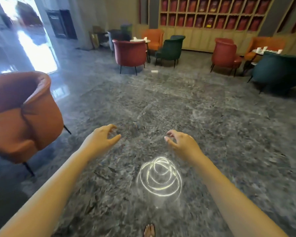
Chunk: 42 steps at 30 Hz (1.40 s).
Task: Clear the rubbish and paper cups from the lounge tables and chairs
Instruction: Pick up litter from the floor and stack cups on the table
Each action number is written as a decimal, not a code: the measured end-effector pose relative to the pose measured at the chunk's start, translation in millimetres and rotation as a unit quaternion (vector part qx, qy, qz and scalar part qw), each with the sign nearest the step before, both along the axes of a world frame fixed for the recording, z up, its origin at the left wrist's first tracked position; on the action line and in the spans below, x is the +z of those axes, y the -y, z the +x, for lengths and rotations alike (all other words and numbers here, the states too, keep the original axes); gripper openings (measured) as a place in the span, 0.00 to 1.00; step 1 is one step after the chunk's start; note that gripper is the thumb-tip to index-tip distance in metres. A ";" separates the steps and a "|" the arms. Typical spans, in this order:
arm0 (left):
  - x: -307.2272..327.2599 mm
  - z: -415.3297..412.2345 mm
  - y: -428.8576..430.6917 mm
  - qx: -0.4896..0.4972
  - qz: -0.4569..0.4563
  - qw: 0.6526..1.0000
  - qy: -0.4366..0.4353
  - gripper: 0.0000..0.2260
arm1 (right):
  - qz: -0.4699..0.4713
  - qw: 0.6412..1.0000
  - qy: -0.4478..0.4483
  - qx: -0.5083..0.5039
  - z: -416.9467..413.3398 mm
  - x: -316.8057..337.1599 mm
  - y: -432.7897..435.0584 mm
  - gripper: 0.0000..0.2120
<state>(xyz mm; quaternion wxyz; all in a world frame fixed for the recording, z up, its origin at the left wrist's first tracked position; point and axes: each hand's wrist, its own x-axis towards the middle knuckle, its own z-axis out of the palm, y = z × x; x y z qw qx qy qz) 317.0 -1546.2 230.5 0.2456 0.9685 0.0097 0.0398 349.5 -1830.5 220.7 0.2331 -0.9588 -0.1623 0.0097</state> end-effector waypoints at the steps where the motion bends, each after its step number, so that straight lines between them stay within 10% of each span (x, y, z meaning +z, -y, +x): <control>1: -1.0 34.4 1.3 -0.009 0.013 1.000 -0.002 0.21 | -0.001 1.000 -0.001 -0.004 32.4 1.2 0.4 0.19; 17: -19.7 558.3 58.8 -0.110 0.037 0.993 -0.027 0.21 | -0.021 0.997 -0.034 -0.068 524.6 -13.1 49.3 0.22; 32: -19.7 977.3 -55.6 0.023 0.104 0.993 -0.058 0.24 | -0.080 0.990 -0.036 0.107 1029.3 -9.0 -80.1 0.21; 42: 3.2 1334.4 -92.1 -0.052 0.096 0.993 -0.033 0.26 | -0.093 0.993 -0.070 0.033 1351.9 24.7 -114.3 0.25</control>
